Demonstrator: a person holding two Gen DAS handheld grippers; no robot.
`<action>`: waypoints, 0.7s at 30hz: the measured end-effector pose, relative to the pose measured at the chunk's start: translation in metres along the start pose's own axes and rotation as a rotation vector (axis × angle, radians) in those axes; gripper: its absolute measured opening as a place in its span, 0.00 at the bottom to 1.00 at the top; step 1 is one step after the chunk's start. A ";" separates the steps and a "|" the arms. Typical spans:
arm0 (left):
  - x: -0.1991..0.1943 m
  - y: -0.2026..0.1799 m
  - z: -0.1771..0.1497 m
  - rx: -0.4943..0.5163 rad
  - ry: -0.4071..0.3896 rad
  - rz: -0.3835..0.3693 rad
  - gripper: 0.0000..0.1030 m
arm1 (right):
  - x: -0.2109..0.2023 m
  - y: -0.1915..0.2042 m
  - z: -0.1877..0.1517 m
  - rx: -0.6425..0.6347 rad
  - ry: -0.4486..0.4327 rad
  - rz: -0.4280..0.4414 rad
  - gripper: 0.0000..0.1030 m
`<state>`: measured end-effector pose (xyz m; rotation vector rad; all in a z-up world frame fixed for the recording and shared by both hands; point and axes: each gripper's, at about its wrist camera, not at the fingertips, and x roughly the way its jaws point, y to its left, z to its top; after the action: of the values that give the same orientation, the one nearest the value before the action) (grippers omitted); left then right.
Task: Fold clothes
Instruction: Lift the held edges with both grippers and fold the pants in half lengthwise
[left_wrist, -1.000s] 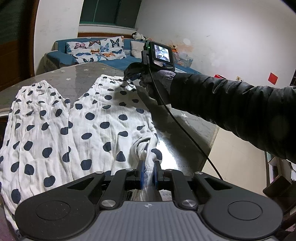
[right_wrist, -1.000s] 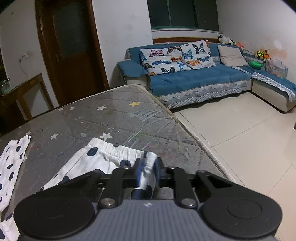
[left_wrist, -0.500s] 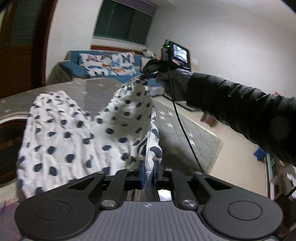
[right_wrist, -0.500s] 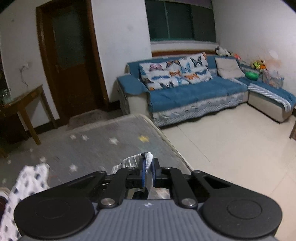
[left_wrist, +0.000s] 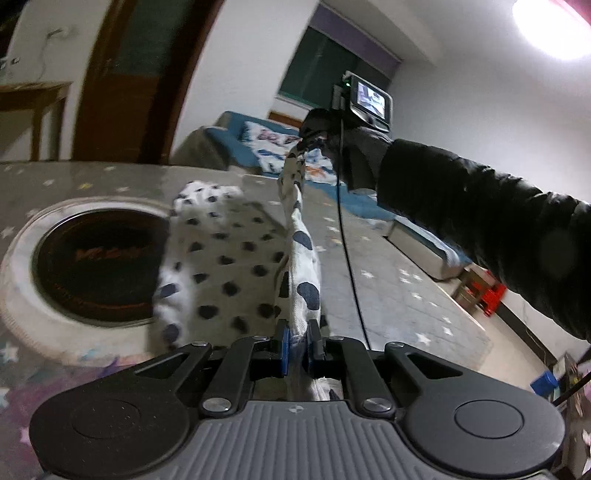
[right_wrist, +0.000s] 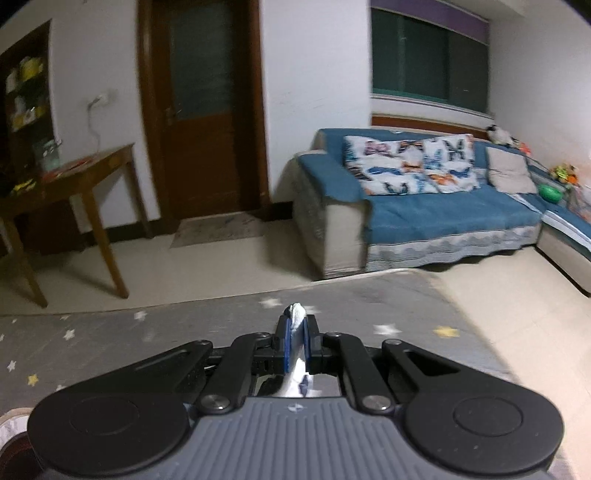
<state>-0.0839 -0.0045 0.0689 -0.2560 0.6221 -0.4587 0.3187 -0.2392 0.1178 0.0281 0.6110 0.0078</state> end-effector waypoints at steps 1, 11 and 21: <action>-0.001 0.004 0.000 -0.012 0.001 0.010 0.10 | 0.007 0.014 0.000 -0.013 0.006 0.006 0.06; -0.004 0.036 -0.011 -0.129 0.041 0.095 0.10 | 0.059 0.114 -0.022 -0.059 0.079 0.139 0.09; -0.005 0.037 -0.013 -0.133 0.057 0.127 0.14 | 0.027 0.100 -0.025 -0.165 0.091 0.242 0.33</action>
<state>-0.0835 0.0292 0.0477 -0.3281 0.7212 -0.3032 0.3266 -0.1385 0.0849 -0.0587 0.6932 0.2951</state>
